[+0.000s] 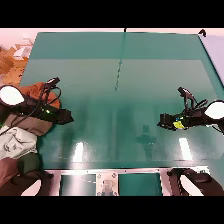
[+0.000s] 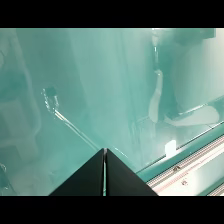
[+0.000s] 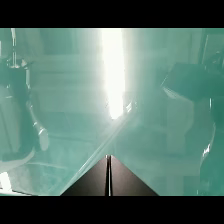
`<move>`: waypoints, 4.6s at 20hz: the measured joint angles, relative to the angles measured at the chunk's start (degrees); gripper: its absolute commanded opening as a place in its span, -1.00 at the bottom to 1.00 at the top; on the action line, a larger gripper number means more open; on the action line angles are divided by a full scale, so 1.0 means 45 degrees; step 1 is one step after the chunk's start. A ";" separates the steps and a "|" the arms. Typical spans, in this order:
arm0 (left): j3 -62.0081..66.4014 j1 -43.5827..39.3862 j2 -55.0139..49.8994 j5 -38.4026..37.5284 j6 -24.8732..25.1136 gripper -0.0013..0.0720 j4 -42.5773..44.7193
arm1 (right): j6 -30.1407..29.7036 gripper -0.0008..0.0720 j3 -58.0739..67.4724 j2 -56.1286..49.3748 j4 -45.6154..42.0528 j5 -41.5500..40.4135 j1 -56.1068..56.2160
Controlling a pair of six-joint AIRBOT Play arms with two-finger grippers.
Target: Fold the shirts.
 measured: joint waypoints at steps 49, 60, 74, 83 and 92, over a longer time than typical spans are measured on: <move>0.7470 -0.0223 -0.5071 0.2035 -0.0112 -0.90 0.7150 | -0.0005 -0.94 0.0879 -0.1073 0.0092 -0.3954 -0.0724; 0.9253 -0.6460 -0.7645 0.3240 -0.0651 1.00 0.1783 | -0.0602 0.30 0.2089 -0.1083 0.0083 -0.2521 -0.2225; 0.6212 0.0112 -0.7694 0.1894 -0.0967 1.00 0.1268 | -0.0631 0.37 -0.0146 -0.3512 0.2647 -0.5255 0.1229; 0.4711 0.0408 -0.9578 0.4974 0.2322 0.92 -0.4464 | -0.0923 -0.13 0.1642 -0.6693 0.3866 -0.6237 0.1875; 0.6989 0.0510 -0.9559 0.4158 0.3206 -0.90 -0.5212 | -0.2161 -0.94 0.2773 -0.6761 0.4464 -0.5401 0.1525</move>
